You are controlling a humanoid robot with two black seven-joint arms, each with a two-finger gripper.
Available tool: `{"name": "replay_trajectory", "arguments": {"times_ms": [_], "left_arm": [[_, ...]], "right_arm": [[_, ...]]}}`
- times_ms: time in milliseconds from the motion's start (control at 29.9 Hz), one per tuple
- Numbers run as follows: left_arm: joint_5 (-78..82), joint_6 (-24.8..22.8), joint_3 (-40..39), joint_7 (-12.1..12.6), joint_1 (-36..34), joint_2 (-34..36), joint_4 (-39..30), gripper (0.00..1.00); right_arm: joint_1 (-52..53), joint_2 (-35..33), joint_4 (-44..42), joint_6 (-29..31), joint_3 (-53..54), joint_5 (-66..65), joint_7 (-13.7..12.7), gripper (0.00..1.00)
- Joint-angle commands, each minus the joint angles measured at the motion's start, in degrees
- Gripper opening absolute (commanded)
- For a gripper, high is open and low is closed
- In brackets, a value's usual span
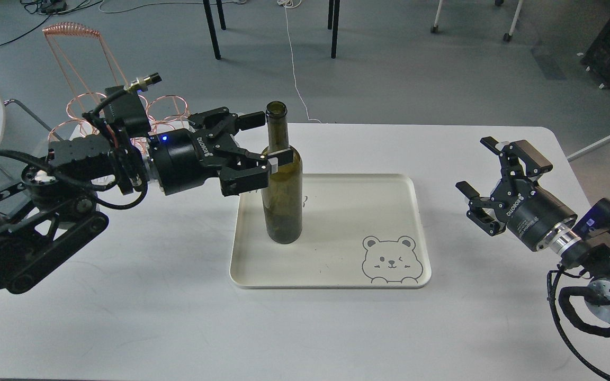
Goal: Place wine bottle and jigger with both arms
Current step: 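Reach the left gripper to the wine bottle neck and grasp it, then lift the green wine bottle and carry it over the copper rack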
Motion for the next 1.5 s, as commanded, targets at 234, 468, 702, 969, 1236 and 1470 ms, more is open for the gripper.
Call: {"name": "replay_trajectory", "arguments": {"times_ms": [234,468,702,969,1236,1470], "left_arm": [[-0.1,-0.8,3.8,0.0,-5.4,-3.5,4.3,0.98],[0.0,-0.5,3.8,0.0,-5.6,-5.5,5.7,0.88],[0.5,-0.3,3.8,0.0,-5.6,-6.1,6.9,0.6],[0.6,1.1,3.8,0.0,-5.3,-6.0,6.9,0.12],[0.1,1.2,3.5,0.0,-6.2,-5.4,6.7,0.09],[-6.2,0.8,3.8,0.0,-16.4,-0.3,6.4,0.09]], "right_arm": [[0.0,0.1,0.0,-0.5,0.1,0.0,0.0,0.99],[0.0,0.0,0.1,-0.6,0.1,0.0,0.0,0.99],[0.0,0.0,0.1,-0.6,0.2,0.0,0.0,0.99],[0.0,0.0,0.1,-0.7,0.2,0.0,0.0,0.99],[0.0,0.0,0.1,-1.5,0.2,0.0,0.0,0.99],[0.0,0.1,0.1,-2.4,0.4,0.0,0.0,0.99]]}}
